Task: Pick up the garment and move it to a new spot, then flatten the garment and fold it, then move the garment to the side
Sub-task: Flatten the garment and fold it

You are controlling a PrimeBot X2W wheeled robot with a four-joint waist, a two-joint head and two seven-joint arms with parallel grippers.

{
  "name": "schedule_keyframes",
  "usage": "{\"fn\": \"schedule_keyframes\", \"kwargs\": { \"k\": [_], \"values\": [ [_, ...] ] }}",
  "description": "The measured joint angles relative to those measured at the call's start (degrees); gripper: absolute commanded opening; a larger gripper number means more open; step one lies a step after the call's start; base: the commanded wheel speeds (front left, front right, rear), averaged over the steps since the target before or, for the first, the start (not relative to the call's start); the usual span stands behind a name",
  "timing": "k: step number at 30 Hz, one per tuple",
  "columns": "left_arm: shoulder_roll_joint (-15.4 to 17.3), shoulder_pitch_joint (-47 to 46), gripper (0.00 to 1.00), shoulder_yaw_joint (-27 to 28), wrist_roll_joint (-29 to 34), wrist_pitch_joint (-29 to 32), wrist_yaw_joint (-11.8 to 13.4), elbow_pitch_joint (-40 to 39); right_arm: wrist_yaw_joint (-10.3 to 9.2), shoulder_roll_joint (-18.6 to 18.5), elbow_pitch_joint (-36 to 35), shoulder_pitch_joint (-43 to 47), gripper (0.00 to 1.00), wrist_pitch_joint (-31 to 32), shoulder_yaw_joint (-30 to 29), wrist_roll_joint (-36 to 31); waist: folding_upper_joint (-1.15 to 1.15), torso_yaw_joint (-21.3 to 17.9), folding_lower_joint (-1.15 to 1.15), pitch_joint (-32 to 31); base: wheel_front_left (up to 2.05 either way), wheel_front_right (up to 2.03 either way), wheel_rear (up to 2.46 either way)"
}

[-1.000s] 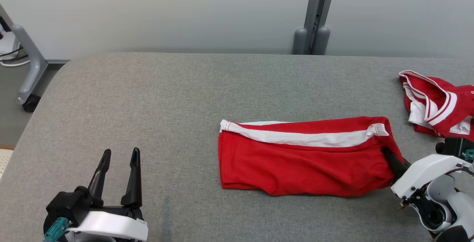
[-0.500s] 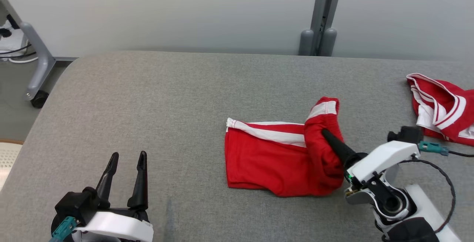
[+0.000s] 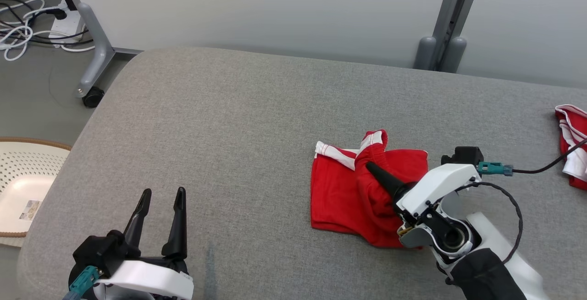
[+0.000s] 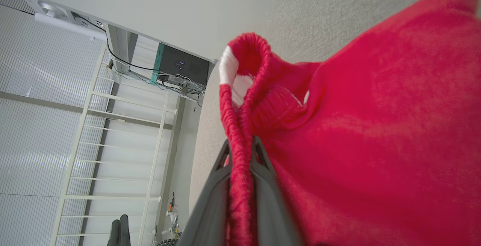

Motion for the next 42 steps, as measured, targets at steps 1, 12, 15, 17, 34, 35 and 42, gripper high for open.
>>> {"fn": "schedule_keyframes", "kwargs": {
  "k": [1, 12, 15, 17, 34, 35, 42],
  "values": [
    [-0.07, -0.02, 1.00, -0.05, 0.00, 0.00, -0.01, 0.04, 0.00, 0.07, 0.80, -0.47, 0.00, -0.52, 1.05, 0.71, 0.00, 0.22, 0.00, 0.06, 0.00, 0.00, 0.00],
    [-0.23, -0.23, 1.00, 0.21, 0.07, 0.00, -0.07, 0.81, 0.00, 0.09, 4.46, -4.59, 1.00, -5.53, 12.66, 7.39, 0.00, 0.04, 0.00, -0.04, 0.00, 0.00, 0.00],
    [-0.22, -0.23, 1.00, 0.30, 0.16, 0.00, -0.05, 0.92, 0.00, 0.10, 2.64, -4.73, 1.00, -7.12, 14.38, 8.58, 0.00, -0.81, 0.00, -0.45, 0.00, 0.00, 0.00],
    [-0.21, -0.20, 1.00, 0.34, 0.19, 0.00, -0.05, 0.91, 0.00, 0.10, 0.48, -4.73, 1.00, -8.79, 14.64, 8.44, 0.00, -1.47, 0.00, -0.80, 0.00, 0.00, 0.00],
    [-0.23, 1.61, 1.00, 1.22, 0.44, 0.00, 0.52, -1.33, 0.01, -17.94, -17.89, 5.22, 1.00, -26.76, 11.05, -10.63, 0.00, -6.38, 0.00, -3.36, 0.00, 0.00, 0.00],
    [-0.22, 1.87, 1.00, 1.33, 0.44, 0.00, 0.52, -1.43, 0.01, -18.25, -18.06, 6.27, 1.00, -27.28, 10.00, -12.43, 0.00, -6.48, 0.00, -3.41, 0.00, 0.00, 0.00],
    [-0.21, 2.40, 1.00, 1.98, 0.51, 0.00, 0.52, -2.23, 0.01, -15.64, -19.60, 15.33, 1.00, -28.72, -2.65, -27.46, 0.00, -7.38, 0.00, -3.61, 0.00, 0.00, 0.00]
  ]
}}
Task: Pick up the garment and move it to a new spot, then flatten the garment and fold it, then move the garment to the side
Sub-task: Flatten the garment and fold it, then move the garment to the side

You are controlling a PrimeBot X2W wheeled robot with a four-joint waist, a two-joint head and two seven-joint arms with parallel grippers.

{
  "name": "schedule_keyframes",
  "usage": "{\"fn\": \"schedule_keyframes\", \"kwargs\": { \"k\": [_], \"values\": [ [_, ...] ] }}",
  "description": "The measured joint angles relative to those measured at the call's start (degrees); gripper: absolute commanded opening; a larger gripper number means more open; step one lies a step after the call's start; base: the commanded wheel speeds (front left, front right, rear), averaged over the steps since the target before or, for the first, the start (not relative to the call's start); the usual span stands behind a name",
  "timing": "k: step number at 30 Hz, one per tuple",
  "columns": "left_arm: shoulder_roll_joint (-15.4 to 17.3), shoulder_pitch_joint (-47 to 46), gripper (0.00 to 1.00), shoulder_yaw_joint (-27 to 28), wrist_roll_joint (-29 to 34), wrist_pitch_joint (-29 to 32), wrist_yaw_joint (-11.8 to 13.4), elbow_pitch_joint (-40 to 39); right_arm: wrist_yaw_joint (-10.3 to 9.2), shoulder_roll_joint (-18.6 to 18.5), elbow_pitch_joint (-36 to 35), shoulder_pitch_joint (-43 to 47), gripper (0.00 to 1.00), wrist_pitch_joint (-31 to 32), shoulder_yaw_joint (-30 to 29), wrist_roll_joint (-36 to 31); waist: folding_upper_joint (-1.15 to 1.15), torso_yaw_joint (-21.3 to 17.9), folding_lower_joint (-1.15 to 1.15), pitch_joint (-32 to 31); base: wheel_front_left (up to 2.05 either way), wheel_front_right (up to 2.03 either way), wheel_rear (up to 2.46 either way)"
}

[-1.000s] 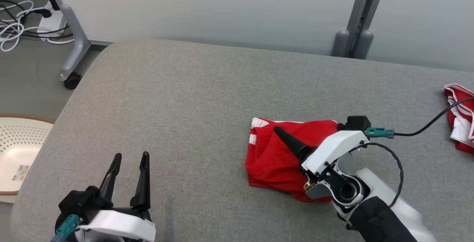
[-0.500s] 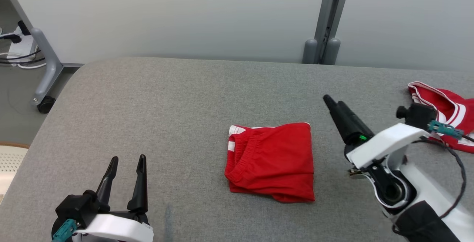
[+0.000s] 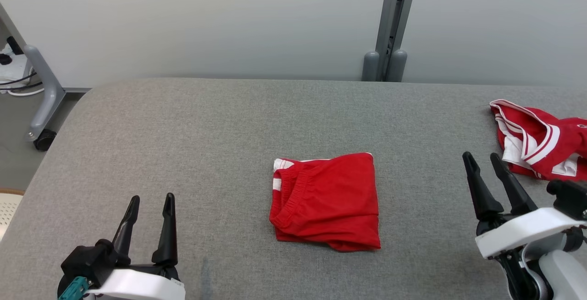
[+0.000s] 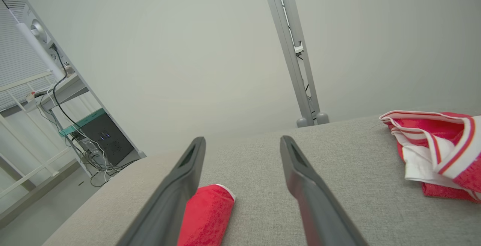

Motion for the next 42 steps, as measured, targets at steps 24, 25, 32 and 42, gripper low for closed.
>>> {"fn": "schedule_keyframes", "kwargs": {
  "k": [24, 25, 32, 42],
  "values": [
    [-0.43, 0.15, 1.00, 1.27, 0.51, 0.00, -0.03, -0.90, 0.01, 15.07, -9.53, 11.40, 1.00, -0.26, -21.26, -37.04, 0.00, -1.67, 0.00, 0.64, 0.00, 0.00, 0.00],
    [-0.44, 0.18, 1.00, 1.30, 0.53, 0.00, -0.08, -0.90, 0.01, 15.15, -9.57, 11.42, 1.00, -0.26, -21.23, -37.27, 0.00, -1.75, 0.00, 0.71, 0.00, 0.00, 0.00],
    [-0.52, 0.13, 1.00, 1.30, 0.94, 0.00, -0.36, -0.73, 0.01, 15.49, -9.46, 11.41, 1.00, -0.26, -19.68, -37.11, 0.00, -1.78, 0.00, 0.76, 0.00, 0.00, 0.00],
    [-0.65, -0.48, 1.00, 0.34, 1.15, 0.00, -0.76, -0.19, 0.01, 15.41, 4.30, 1.81, 1.00, 8.29, -8.93, -22.25, 0.00, -0.09, 0.00, 1.13, 0.00, 0.00, 0.00]
  ]
}}
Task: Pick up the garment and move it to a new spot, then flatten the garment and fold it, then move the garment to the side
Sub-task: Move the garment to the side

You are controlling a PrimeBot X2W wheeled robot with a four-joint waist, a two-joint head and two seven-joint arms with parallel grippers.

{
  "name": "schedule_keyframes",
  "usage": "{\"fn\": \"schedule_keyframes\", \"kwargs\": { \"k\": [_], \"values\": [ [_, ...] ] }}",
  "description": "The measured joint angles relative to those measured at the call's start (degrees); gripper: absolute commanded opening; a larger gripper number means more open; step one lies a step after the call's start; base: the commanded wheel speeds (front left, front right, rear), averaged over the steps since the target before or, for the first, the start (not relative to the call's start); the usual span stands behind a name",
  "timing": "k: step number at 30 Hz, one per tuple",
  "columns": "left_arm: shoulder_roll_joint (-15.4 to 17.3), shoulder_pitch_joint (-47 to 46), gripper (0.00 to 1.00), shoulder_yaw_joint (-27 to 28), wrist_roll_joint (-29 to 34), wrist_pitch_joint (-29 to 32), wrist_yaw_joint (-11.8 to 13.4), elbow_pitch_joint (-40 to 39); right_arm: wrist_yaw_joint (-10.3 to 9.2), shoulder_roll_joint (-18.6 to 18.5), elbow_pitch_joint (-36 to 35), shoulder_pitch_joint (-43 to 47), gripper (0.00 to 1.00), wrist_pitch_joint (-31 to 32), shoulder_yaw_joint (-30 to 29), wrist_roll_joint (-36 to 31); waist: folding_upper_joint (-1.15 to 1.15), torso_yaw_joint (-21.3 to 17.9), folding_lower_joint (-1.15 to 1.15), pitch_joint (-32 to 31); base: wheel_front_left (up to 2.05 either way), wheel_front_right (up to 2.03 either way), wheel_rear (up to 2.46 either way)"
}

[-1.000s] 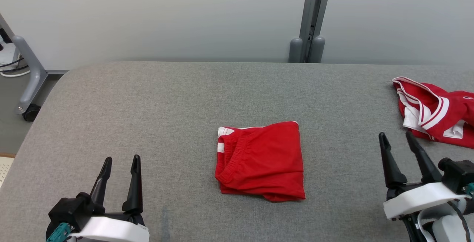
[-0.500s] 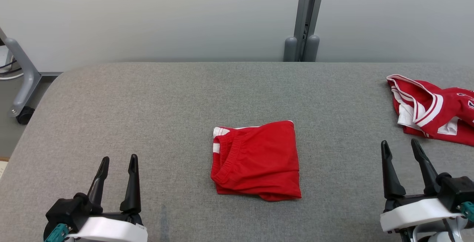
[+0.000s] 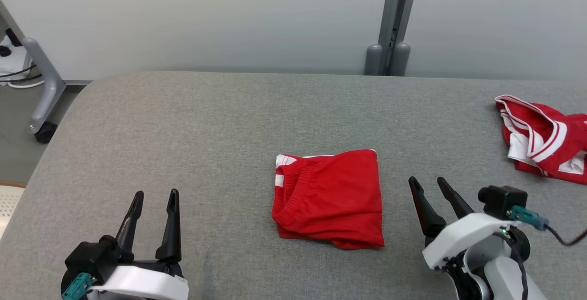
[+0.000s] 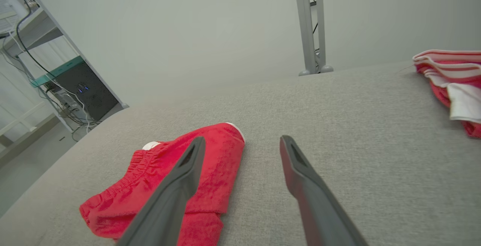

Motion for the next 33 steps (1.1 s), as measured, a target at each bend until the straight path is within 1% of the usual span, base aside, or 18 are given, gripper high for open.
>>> {"fn": "schedule_keyframes", "kwargs": {
  "k": [2, 6, 9, 14, 20, 26, 27, 28, 29, 33],
  "values": [
    [-0.02, -0.24, 1.00, -0.14, 0.05, 0.00, -0.02, 0.01, 0.00, 0.07, 3.91, -2.82, 1.00, 2.42, 0.55, 3.96, 0.00, 0.86, 0.00, 0.26, 0.00, 0.00, 0.00],
    [-0.05, -0.78, 1.00, -0.44, 0.09, 0.00, -0.10, 0.23, -0.01, -0.12, 12.82, -8.37, 1.00, 7.49, 1.65, 9.21, 0.00, 2.90, 0.00, 0.85, 0.00, 0.00, 0.00],
    [-0.09, -0.83, 1.00, -0.57, 0.09, 0.00, -0.25, 0.42, -0.01, 0.00, 17.90, -11.48, 1.00, 9.12, 1.69, 12.46, 0.00, 4.44, 0.00, 1.23, 0.00, 0.00, 0.00],
    [-0.05, -0.93, 1.00, -0.48, 0.09, 0.00, -0.25, 0.57, -0.01, 0.20, 26.41, -15.05, 1.00, 12.68, 1.79, 15.73, 0.00, 6.41, 0.00, 1.72, 0.00, 0.00, 0.00],
    [-0.09, -1.03, 1.00, -0.62, 0.09, 0.00, -0.27, 0.69, 0.00, 0.27, 32.01, -17.85, 1.00, 15.13, 3.85, 19.71, 0.00, 7.46, 0.00, 2.27, 0.00, 0.00, 0.00],
    [-0.10, -1.88, 1.00, -0.66, 0.07, 0.00, -0.33, 0.65, 0.00, 0.26, 32.53, -19.49, 1.00, 15.93, 8.42, 25.62, 0.00, 8.14, 0.00, 3.06, 0.00, 0.00, 0.00],
    [-0.10, -1.89, 1.00, -0.62, 0.02, 0.00, -0.33, 0.66, 0.00, 0.25, 32.74, -19.80, 0.53, 15.90, 9.18, 26.10, 0.00, 8.18, 0.00, 3.19, 0.00, 0.00, 0.00],
    [-0.10, -1.89, 1.00, -0.62, 0.02, 0.00, -0.33, 0.69, 0.00, 0.24, 33.05, -20.14, 0.24, 15.66, 9.87, 26.39, 0.00, 8.22, 0.00, 3.29, 0.00, 0.00, 0.00],
    [-0.11, -1.90, 1.00, -0.63, 0.02, 0.00, -0.33, 0.70, 0.00, 0.24, 33.44, -20.35, 0.00, 15.08, 10.46, 26.48, 0.00, 8.25, 0.00, 3.36, 0.00, 0.00, 0.00],
    [-0.11, -1.94, 1.00, -0.53, -0.20, 0.00, -0.32, 0.76, -0.01, 0.32, 34.52, -21.35, 0.00, 12.37, 12.25, 27.05, 0.00, 8.10, 0.00, 3.38, 0.00, 0.00, 0.00]
  ]
}}
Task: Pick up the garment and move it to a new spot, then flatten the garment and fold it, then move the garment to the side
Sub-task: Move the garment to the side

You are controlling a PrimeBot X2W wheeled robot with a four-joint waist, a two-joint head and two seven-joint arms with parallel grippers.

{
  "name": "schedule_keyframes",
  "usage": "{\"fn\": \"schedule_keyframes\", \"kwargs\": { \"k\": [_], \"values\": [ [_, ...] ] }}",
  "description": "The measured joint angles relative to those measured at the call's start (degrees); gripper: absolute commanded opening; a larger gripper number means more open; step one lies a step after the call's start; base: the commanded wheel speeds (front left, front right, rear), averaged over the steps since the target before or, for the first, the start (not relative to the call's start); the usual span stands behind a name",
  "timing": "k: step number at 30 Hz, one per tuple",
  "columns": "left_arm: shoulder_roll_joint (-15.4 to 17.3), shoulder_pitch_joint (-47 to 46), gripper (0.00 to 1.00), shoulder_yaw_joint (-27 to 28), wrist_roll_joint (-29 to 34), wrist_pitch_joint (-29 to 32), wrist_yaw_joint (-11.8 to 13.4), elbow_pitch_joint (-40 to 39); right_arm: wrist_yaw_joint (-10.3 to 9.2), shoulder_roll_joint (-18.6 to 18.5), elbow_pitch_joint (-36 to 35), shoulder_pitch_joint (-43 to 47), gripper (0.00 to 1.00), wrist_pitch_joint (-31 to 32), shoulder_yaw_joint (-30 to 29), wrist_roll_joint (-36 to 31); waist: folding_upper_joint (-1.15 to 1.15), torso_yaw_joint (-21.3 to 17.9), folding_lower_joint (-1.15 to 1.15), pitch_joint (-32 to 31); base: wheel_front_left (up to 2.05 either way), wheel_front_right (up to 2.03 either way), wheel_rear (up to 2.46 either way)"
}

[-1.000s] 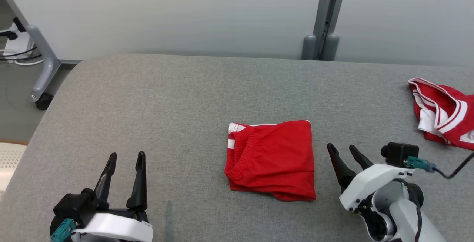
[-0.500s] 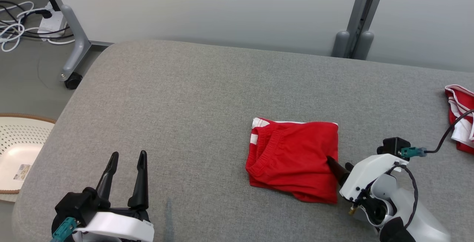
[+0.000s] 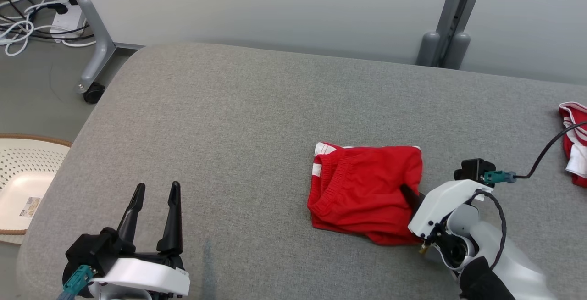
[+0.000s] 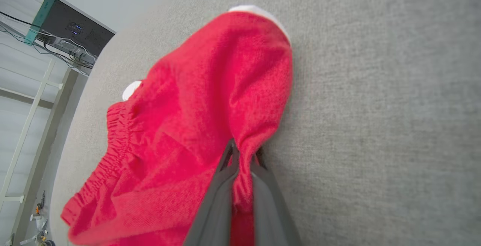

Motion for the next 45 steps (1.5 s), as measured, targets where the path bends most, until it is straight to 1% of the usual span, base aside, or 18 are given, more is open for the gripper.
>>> {"fn": "schedule_keyframes", "kwargs": {
  "k": [7, 10, 11, 13, 17, 20, 24, 27, 33, 39, 43, 44, 45],
  "values": [
    [0.01, 0.02, 1.00, -0.43, -0.07, 0.00, 0.07, -0.18, 0.01, -0.24, -0.90, -1.90, 0.00, -4.54, 2.85, -0.21, 0.00, -2.11, 0.00, -0.58, 0.00, 0.00, 0.00],
    [0.01, 0.02, 1.00, -0.80, -0.05, 0.00, 0.07, -0.66, 0.01, -2.03, -3.28, -2.58, 0.00, -5.49, 4.76, -0.71, 0.00, -3.77, 0.00, -0.72, 0.00, 0.00, 0.00],
    [0.01, 0.00, 1.00, -0.88, -0.04, 0.00, 0.05, -1.05, 0.01, -3.91, -5.49, -3.10, 0.00, -5.49, 6.79, -1.19, 0.00, -5.19, 0.00, -0.62, 0.00, 0.00, 0.00],
    [0.01, -0.16, 1.00, -1.25, 0.00, 0.00, -0.01, -1.35, 0.01, -6.35, -7.40, -4.31, 0.00, -5.27, 8.77, -1.87, 0.00, -6.74, 0.00, -0.27, 0.00, 0.00, 0.00],
    [0.01, -1.40, 1.00, -2.15, 0.03, 0.00, -0.20, -1.87, 0.01, -11.49, -10.67, -7.62, 0.00, -4.38, 11.47, -2.35, 0.00, -9.89, 0.00, 1.12, 0.00, 0.00, 0.00],
    [-0.01, -2.64, 1.00, -3.37, 0.04, -0.02, -0.33, -2.09, 0.01, -14.62, -13.24, -10.43, 0.00, -3.39, 13.28, -2.38, 0.00, -12.11, 0.00, 2.70, 0.00, 0.00, 0.00],
    [0.03, -4.57, 1.00, -4.79, 0.29, -0.14, -0.51, -2.18, 0.01, -18.95, -14.89, -13.77, 0.00, -2.42, 14.63, -2.07, 0.00, -14.46, 0.00, 5.67, 0.00, 0.00, 0.00],
    [0.58, -6.11, 1.00, -5.57, 0.49, -0.14, -0.54, -2.34, 0.01, -21.39, -15.63, -16.25, 0.00, -1.80, 15.45, -1.14, 0.00, -15.82, 0.00, 8.22, 0.00, 0.00, 0.00],
    [2.44, -8.34, 1.00, -6.55, 0.53, -0.15, -0.70, -2.64, 0.01, -26.63, -16.13, -21.23, 0.00, -1.19, 16.72, 0.32, 0.00, -17.61, 0.00, 13.50, 0.00, 0.00, 0.00],
    [3.59, -10.32, 1.00, -7.86, 0.48, -0.15, -0.73, -2.88, 0.01, -31.33, -13.79, -26.33, 0.00, -1.46, 17.71, 0.15, 0.00, -18.17, 0.00, 18.01, 0.00, 0.00, 0.00],
    [4.02, -10.66, 1.00, -8.47, 0.47, -0.15, -0.79, -2.98, 0.02, -34.89, -11.93, -30.16, 0.00, -2.44, 18.96, -3.10, 0.00, -17.76, 0.00, 19.89, 0.00, 0.00, 0.00],
    [4.02, -10.66, 1.00, -8.47, 0.47, -0.15, -0.79, -2.98, 0.02, -34.89, -11.93, -30.16, 0.00, -2.44, 18.96, -3.10, 0.00, -17.76, 0.00, 19.89, 0.00, 0.00, 0.00],
    [4.12, -10.67, 1.00, -8.59, 0.46, -0.15, -0.79, -2.99, 0.01, -35.59, -11.24, -31.00, 0.00, -2.56, 19.47, -4.45, 0.00, -17.62, 0.00, 20.24, 0.00, 0.00, 0.00]
  ]
}}
